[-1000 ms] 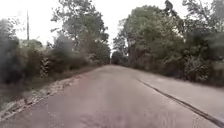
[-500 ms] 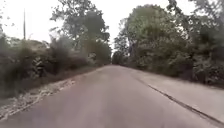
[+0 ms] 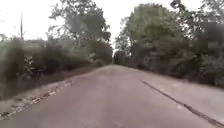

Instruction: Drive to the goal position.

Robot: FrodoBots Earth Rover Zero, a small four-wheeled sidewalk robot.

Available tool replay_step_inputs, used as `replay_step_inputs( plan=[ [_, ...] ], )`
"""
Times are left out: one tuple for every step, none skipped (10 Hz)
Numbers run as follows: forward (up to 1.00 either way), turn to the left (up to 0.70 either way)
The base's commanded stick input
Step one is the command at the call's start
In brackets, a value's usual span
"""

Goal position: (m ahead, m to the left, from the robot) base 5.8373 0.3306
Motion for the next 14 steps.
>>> replay_step_inputs(
  plan=[
    [1.0, 0.0],
    [1.0, 0.0],
    [1.0, 0.0],
    [1.0, 0.0],
    [1.0, 0.0],
    [1.0, -0.02],
    [1.0, -0.14],
    [1.0, -0.31],
    [1.0, -0.4],
    [1.0, -0.4],
    [1.0, -0.4],
    [1.0, -0.4],
    [1.0, -0.24],
    [1.0, -0.09]
  ],
)
